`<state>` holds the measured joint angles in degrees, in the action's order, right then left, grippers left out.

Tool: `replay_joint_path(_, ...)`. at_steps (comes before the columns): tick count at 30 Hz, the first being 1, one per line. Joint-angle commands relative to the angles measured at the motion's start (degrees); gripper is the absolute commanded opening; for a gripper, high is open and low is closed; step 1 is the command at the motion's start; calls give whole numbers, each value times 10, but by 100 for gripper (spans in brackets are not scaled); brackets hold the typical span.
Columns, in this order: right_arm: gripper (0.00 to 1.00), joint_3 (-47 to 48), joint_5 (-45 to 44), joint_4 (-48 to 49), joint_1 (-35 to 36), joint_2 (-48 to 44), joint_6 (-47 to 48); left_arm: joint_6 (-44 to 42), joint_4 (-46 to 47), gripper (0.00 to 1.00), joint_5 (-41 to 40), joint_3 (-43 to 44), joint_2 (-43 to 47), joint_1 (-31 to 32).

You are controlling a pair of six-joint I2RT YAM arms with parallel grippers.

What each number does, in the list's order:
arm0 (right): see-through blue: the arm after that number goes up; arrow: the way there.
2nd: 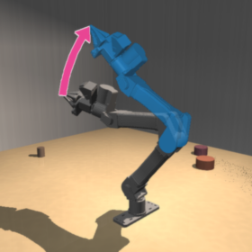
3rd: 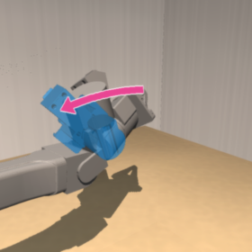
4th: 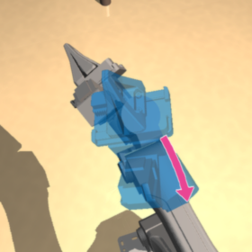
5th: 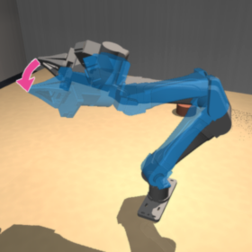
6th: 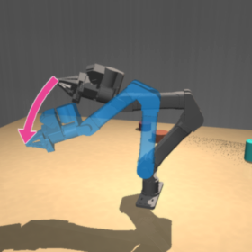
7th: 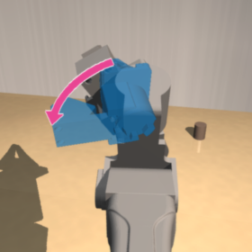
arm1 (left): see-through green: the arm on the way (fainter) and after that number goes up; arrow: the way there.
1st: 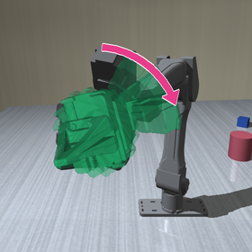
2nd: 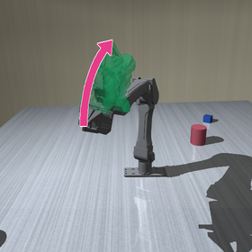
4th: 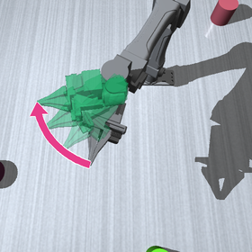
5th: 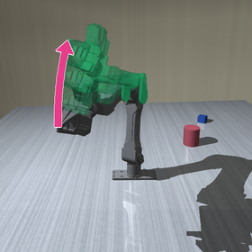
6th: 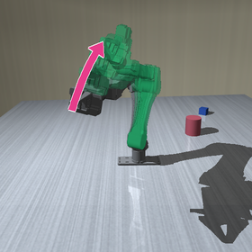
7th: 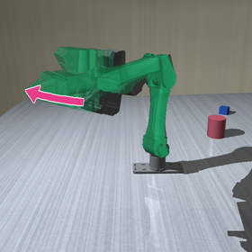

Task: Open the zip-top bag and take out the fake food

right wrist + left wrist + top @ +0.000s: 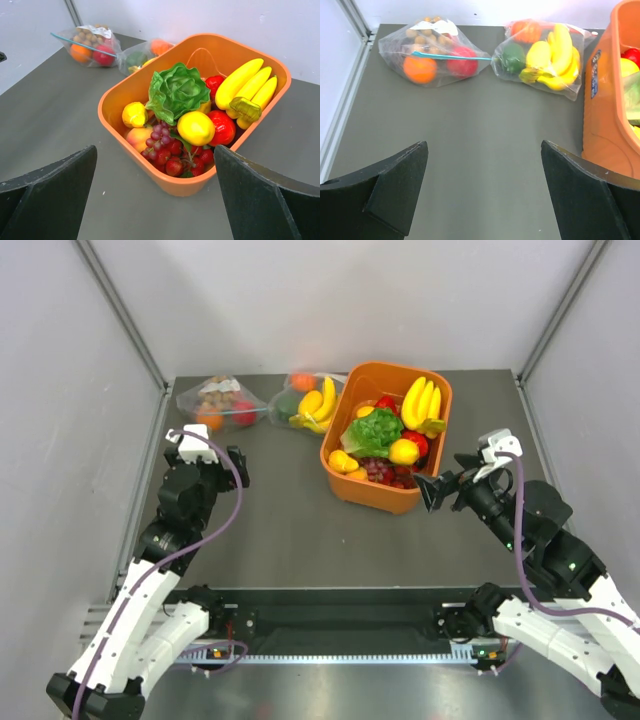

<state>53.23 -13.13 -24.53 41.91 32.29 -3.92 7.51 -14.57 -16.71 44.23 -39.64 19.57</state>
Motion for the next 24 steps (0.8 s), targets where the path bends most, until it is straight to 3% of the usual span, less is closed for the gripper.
replay_joint_path(1, 100, 1, -14, 6, 6, -1, 0, -1, 31, 99, -26, -1, 4, 0)
replay_joint_path(10, 100, -8, -2, 8, 6, -7, -8, 26, 22, 99, -67, 7, -55, -2)
replay_joint_path(13, 100, -16, 5, 20, 5, -14, -14, 44, 30, 99, -91, 37, -116, -10)
replay_joint_path(16, 100, -37, 22, 40, 5, -24, -20, 89, 29, 99, -65, 76, -195, -44)
replay_joint_path(24, 100, -70, 48, 53, 5, -41, -21, 188, 117, 99, -50, 130, -378, -115)
